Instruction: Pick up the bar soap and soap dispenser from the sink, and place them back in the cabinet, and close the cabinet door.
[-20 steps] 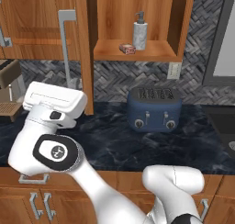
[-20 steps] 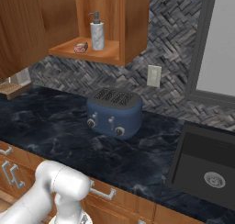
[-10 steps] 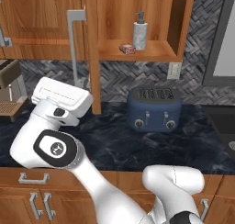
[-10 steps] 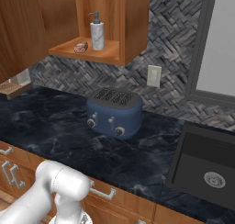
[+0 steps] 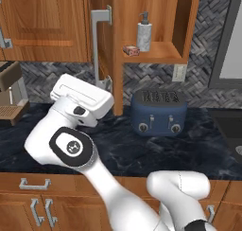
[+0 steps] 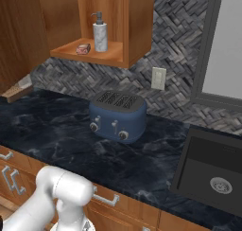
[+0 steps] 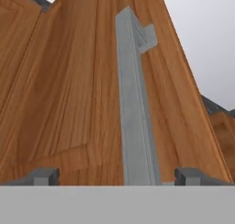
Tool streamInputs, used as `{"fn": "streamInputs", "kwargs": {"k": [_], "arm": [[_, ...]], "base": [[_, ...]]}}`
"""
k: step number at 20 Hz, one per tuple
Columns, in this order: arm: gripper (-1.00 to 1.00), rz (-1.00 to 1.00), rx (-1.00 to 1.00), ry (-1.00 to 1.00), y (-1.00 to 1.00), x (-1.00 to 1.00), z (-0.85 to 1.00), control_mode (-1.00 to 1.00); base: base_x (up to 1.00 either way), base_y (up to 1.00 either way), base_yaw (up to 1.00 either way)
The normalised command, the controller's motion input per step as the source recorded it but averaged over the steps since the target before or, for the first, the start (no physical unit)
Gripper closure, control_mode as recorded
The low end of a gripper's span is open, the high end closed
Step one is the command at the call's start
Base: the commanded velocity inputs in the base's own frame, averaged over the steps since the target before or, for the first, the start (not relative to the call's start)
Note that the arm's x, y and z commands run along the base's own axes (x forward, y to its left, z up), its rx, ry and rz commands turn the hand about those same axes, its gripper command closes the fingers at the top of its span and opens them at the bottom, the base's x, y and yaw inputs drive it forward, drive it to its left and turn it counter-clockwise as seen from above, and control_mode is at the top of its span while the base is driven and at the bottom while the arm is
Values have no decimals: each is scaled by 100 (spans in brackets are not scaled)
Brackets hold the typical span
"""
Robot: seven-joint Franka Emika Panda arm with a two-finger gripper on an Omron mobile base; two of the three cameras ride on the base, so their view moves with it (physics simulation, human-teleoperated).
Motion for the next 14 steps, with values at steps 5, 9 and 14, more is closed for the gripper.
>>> {"fn": "streamInputs", "kwargs": {"k": [5,9,14], "arm": [[-100,0,3,-1,-71,0,0,-100],[-100,0,2,-1,-66,1,0,-100],[-100,0,0,0,-54,8,0,-100]], "base": [[0,0,0],[0,0,0],[0,0,0]]}}
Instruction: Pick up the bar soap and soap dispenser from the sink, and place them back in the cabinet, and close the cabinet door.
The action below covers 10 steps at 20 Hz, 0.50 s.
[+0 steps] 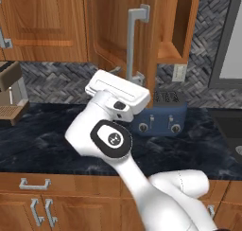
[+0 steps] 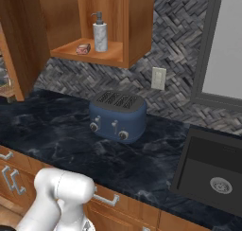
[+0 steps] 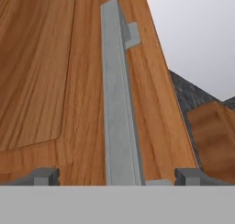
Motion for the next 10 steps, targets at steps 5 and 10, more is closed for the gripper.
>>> {"fn": "streamInputs", "kwargs": {"k": [5,10], "arm": [[-100,0,0,0,-50,15,0,-100],[-100,0,0,0,-48,18,0,-100]], "base": [[0,0,0],[0,0,0]]}}
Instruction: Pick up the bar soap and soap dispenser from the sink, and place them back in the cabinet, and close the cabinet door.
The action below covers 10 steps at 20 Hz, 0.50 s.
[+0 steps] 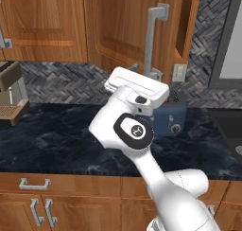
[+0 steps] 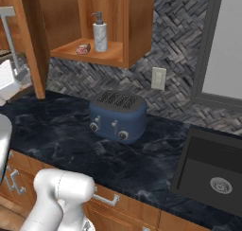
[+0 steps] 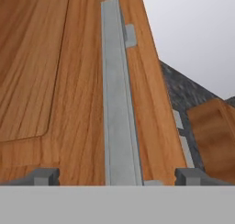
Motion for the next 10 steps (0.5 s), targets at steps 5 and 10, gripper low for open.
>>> {"fn": "streamInputs", "kwargs": {"k": [5,10], "arm": [[-100,0,1,0,-48,21,0,-100],[-100,0,2,0,-50,19,0,-100]], "base": [[0,0,0],[0,0,0]]}}
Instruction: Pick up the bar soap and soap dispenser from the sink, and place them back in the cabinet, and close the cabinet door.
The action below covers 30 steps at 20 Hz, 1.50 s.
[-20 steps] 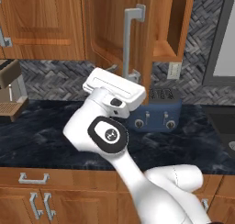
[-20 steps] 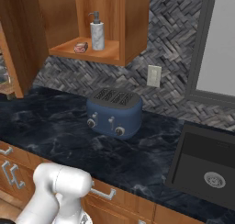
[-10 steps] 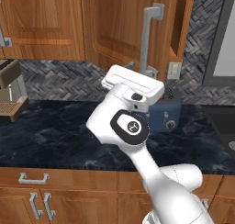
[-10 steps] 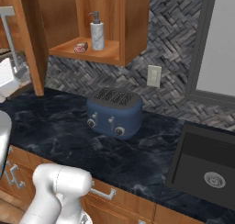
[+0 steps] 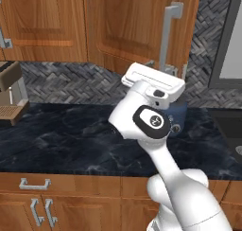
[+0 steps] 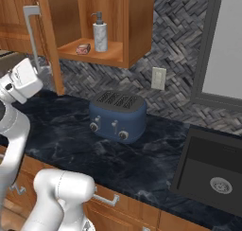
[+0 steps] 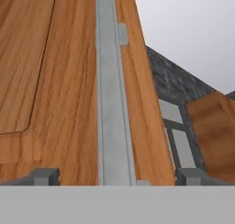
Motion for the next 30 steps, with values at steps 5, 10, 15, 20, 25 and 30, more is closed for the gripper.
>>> {"fn": "streamInputs", "kwargs": {"k": [5,10,15,20,25,30], "arm": [[-100,0,2,0,-41,26,0,-100],[-100,0,2,0,-33,31,0,-100],[-100,0,0,0,-28,35,0,-100],[-100,0,0,0,-18,32,0,-100],[-100,0,0,0,-26,32,0,-100],[-100,1,0,0,-32,15,0,-100]], "base": [[0,0,0],[0,0,0],[0,0,0],[0,0,0],[0,0,0],[0,0,0]]}}
